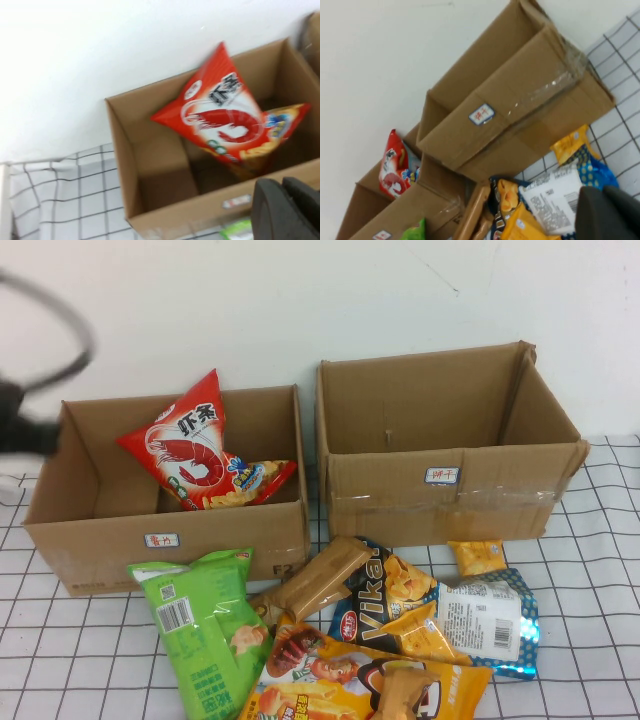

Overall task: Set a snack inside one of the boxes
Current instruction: Pick up the biscuit

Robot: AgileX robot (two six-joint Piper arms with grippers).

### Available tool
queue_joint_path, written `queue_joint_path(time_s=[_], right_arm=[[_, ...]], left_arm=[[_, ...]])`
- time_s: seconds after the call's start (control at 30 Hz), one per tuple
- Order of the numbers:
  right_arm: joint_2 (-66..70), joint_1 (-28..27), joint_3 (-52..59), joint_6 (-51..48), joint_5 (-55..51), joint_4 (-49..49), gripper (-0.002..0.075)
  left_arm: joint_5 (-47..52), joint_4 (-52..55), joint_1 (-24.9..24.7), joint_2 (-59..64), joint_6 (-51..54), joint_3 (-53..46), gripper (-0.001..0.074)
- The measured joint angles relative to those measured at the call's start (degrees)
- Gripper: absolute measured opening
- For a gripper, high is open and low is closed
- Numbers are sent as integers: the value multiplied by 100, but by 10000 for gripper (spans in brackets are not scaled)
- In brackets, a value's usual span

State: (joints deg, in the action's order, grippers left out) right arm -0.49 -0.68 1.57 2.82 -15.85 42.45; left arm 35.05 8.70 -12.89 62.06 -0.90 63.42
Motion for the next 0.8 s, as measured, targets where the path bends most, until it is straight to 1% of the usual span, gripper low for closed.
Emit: queue_joint_path(time_s=[0.1, 0.17, 0.27, 0.37, 0.47, 0.6, 0.7, 0.8], right_arm=[[0, 0, 0, -282, 41, 8, -1], [0, 0, 0, -656, 28, 43, -1], [0, 0, -159, -1275, -266, 43, -1], [119, 0, -622, -2188, -621, 43, -1], [610, 0, -1224, -3141, -1033, 43, -1], [1530, 0, -2030, -4368, -1702, 43, -1], [2213, 10, -2682, -5282, -2357, 43, -1], [2894, 182, -3357, -6040, -2933, 118, -1]], left_arm=[[-139, -210, 0, -938, -101, -713, 0], [-160, -340, 0, -1533, -131, -1079, -1], [-167, -425, 0, -2493, -168, -1629, -1], [-172, -465, 0, -3346, -181, -2069, -1], [-172, -578, 0, -3993, -219, -2481, -1], [-130, -785, 0, -4545, -274, -2894, -1], [66, -870, 0, -4735, -286, -3072, -1], [336, -900, 0, -4771, -286, -3123, -1]])
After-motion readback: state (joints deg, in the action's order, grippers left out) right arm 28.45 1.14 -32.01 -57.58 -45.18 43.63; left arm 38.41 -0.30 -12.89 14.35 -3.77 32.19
